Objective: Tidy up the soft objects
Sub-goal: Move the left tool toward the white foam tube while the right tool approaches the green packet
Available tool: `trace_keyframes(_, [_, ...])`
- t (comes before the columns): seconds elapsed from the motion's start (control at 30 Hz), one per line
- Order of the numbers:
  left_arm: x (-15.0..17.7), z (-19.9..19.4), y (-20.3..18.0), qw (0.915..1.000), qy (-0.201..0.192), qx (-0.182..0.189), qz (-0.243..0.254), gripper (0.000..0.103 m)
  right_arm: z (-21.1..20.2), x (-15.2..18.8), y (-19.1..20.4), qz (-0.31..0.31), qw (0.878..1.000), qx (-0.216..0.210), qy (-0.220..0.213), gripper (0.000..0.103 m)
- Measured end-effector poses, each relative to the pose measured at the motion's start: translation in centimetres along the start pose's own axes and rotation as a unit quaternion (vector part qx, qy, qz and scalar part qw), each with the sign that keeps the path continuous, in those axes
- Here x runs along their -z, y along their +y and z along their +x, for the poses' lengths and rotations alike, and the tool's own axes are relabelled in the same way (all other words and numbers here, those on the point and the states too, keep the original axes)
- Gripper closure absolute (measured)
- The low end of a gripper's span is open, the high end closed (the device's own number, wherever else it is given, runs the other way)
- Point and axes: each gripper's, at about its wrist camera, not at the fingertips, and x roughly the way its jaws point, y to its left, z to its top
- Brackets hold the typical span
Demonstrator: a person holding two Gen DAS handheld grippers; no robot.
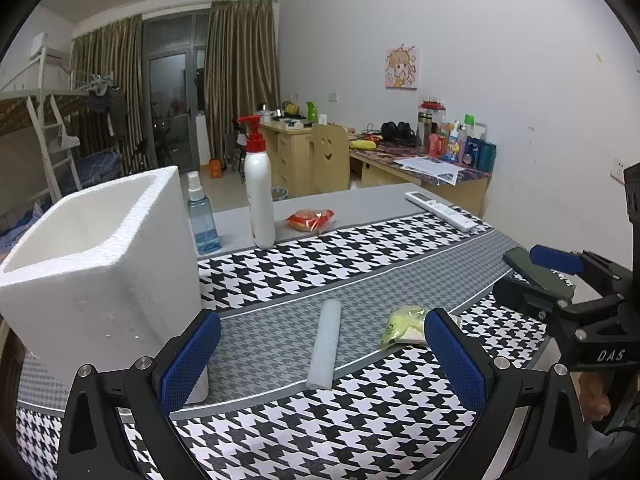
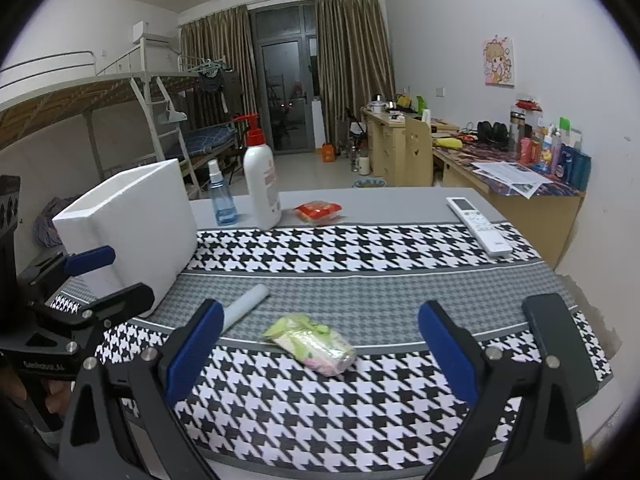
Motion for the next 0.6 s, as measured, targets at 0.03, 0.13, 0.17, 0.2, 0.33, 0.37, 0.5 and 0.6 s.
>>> trace_keyframes(0.03, [0.0,0.1,0.0,1.0000,0.000,0.001,0.000,0.001,0.1,0.0,-0.1,0.003,1.000,-0.002,0.000,0.003])
trace_keyframes(0.13, [0.1,0.5,0.0,1.0000,0.006,0.002,-0.002,0.001,0.4,0.1,-0.2,0.002,1.000,-0.002,0.005,0.003])
trace_keyframes(0.17, [0.1,0.7,0.0,1.0000,0.008,0.001,-0.002,0.001,0.6,0.2,-0.2,0.001,1.000,-0.002,0.008,0.003])
trace_keyframes(0.2, [0.2,0.9,0.0,0.9999,0.011,0.001,-0.002,0.001,0.8,0.3,-0.2,0.000,1.000,-0.003,0.010,0.003])
trace_keyframes(0.33, [0.5,1.5,0.0,0.9998,0.021,0.002,-0.002,0.001,1.2,0.3,-0.3,-0.001,1.000,-0.003,0.016,0.003])
trace_keyframes(0.37, [0.6,1.7,0.0,0.9997,0.023,0.001,-0.001,0.001,1.4,0.3,-0.3,0.000,1.000,-0.003,0.017,0.003])
trace_keyframes(0.5, [0.7,2.2,0.1,0.9995,0.030,0.002,-0.004,0.001,1.9,0.5,-0.6,0.002,1.000,-0.005,0.024,0.003])
trace_keyframes(0.6, [0.8,2.7,0.1,0.9992,0.038,0.002,-0.006,0.001,2.2,0.6,-0.6,0.000,1.000,-0.007,0.027,0.003])
